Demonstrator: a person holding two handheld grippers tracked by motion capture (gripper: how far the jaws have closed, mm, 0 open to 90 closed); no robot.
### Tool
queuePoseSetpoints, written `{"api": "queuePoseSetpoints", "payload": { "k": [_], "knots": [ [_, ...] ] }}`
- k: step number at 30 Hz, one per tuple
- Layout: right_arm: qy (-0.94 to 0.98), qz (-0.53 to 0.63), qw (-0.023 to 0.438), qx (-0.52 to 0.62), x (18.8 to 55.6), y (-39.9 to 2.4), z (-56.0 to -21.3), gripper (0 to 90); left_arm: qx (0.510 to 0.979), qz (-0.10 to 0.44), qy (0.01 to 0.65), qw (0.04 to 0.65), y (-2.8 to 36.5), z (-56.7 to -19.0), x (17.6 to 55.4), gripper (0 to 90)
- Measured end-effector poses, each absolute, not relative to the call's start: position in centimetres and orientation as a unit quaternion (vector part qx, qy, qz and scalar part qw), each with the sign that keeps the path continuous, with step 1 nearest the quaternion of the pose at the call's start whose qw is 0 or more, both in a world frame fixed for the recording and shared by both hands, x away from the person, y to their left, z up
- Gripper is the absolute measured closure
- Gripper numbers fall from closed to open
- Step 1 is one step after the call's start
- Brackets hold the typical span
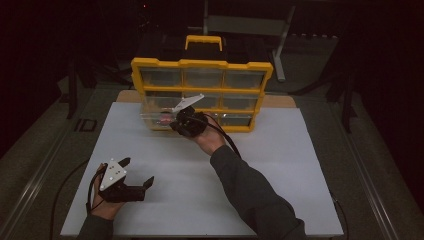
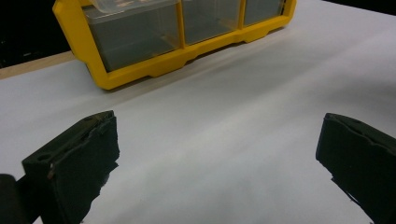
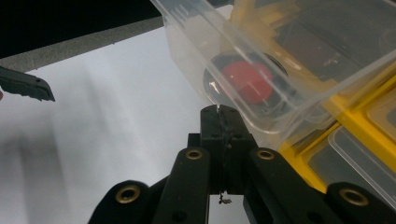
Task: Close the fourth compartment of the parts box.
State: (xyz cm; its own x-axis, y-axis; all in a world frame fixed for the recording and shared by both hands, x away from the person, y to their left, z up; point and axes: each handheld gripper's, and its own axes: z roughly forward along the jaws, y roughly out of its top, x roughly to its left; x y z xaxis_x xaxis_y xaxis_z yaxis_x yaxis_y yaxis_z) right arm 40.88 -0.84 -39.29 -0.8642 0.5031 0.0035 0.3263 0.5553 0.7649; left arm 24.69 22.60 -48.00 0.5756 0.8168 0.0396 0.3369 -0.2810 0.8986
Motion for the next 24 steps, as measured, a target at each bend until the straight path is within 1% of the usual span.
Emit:
{"api": "queuePoseSetpoints", "payload": {
  "k": [24],
  "knots": [
    [0.871,0.409,0.119,0.243,41.61,0.1,-38.75,89.9,0.757,0.259,0.381,0.464,22.66,-48.0,24.66,0.0]
  ]
}}
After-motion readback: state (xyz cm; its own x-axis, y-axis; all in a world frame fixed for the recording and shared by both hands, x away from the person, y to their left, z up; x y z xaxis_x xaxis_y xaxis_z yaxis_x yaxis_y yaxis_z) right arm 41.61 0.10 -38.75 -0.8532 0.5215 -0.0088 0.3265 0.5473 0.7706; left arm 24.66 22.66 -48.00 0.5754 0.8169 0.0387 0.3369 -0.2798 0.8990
